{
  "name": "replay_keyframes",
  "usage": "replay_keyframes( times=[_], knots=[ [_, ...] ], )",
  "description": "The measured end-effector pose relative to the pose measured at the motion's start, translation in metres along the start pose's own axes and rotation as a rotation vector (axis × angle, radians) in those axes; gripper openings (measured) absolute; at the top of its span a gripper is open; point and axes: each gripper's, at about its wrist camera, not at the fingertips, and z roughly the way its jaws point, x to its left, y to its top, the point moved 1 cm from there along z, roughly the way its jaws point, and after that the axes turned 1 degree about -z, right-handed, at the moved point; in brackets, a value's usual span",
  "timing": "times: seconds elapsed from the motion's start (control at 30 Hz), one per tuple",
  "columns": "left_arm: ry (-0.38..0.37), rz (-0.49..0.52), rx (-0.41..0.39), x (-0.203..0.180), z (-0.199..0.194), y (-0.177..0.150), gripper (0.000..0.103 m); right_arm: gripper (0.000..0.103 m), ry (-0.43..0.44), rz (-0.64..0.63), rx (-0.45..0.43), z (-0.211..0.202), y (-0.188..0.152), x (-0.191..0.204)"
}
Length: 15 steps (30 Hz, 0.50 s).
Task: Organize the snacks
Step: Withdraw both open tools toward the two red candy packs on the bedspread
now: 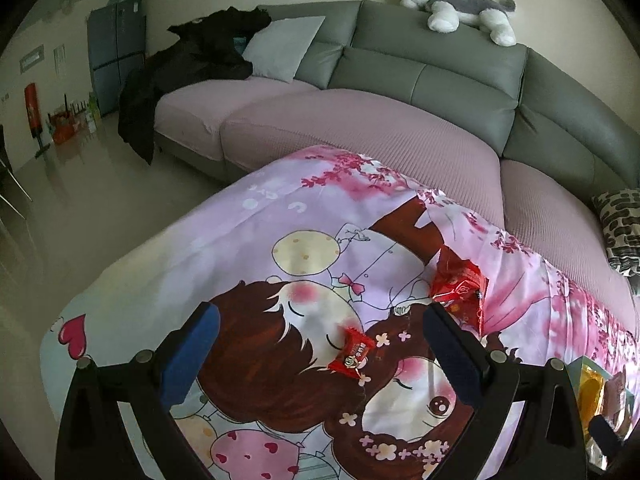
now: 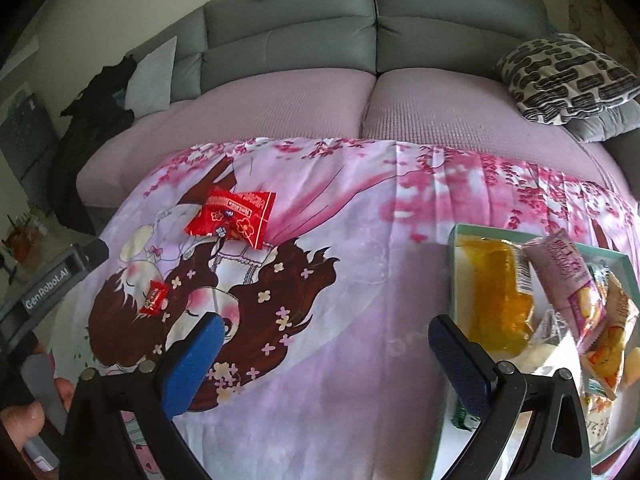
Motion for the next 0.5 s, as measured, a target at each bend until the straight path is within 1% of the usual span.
replay_keyframes(
  times=[0.3, 0.5],
  knots=[
    [-0.029, -0.023, 0.068, 0.009, 0.025, -0.004, 0.101, 0.103, -0.002, -0.016, 0.053, 0.027, -0.006, 0.008],
    [-0.064, 0.002, 0.128, 0.005, 0.046, -0.01, 0.101, 0.103, 0.046, 0.033, 0.056, 0.041, 0.004, 0.006]
  ],
)
